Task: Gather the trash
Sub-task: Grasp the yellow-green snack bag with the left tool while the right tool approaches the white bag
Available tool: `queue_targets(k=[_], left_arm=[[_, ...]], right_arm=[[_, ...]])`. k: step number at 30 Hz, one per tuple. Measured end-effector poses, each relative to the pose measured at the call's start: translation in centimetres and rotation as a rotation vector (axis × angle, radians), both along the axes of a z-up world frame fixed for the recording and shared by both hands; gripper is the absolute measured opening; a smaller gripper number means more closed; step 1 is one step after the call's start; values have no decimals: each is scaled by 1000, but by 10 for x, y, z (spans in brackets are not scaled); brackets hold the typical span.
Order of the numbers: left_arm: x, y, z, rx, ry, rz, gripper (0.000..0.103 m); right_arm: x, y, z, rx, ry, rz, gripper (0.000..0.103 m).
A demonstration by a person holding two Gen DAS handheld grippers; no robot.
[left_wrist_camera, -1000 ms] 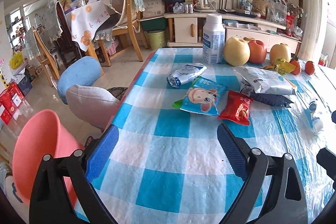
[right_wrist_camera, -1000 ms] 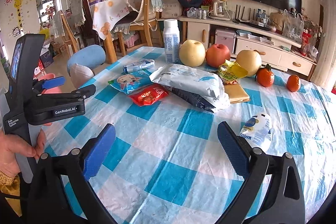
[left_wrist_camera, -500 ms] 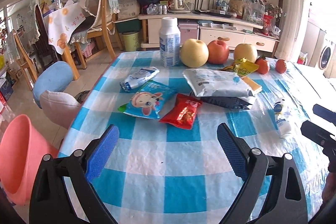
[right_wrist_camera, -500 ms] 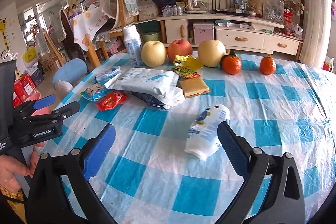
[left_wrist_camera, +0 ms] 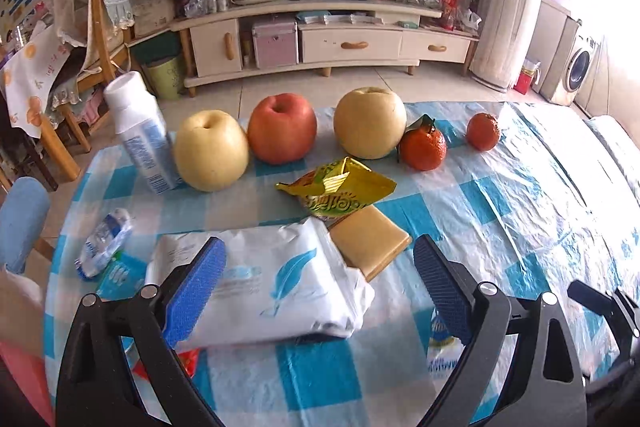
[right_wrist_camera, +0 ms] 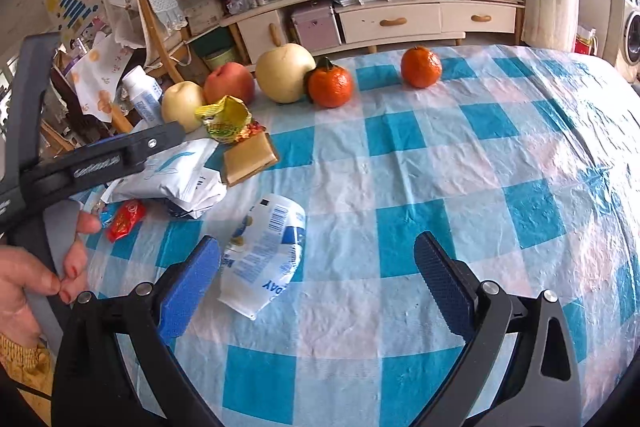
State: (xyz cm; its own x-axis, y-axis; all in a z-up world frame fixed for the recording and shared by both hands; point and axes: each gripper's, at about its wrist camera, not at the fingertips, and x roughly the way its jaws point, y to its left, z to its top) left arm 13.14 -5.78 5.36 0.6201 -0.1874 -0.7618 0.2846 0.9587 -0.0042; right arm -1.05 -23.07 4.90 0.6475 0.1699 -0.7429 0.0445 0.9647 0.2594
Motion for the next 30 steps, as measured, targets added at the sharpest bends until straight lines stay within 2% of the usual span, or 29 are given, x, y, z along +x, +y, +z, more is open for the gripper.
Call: queue_targets(k=[6, 10, 12, 13, 14, 15, 21, 22, 30], left_arm=[[52, -30, -30, 34, 83, 57, 94], [74, -38, -38, 50, 98, 105, 94], [80, -41, -40, 56, 103, 111, 87], [83, -43, -41, 68, 110, 114, 77], [86, -45, -44, 77, 122, 114, 72], [88, -46, -46, 86, 130, 118, 72], [81, -47, -46, 81, 124, 119, 59], [78, -46, -45, 83, 123, 121, 49], [49, -39, -41, 13, 148, 66, 46]], right_arm=[[3, -6, -4, 1, 26, 4, 98], [6, -8, -10, 6, 54, 2, 98], [8, -9, -11, 14, 63, -1, 98], [10, -10, -12, 23, 68, 1, 98], [11, -10, -13, 34, 72, 5, 98], [11, -9, -14, 42, 75, 8, 98], [14, -3, -16, 62, 83, 37, 98], [15, -2, -17, 65, 86, 44, 98], [17, 1, -27, 81, 127, 65, 98]])
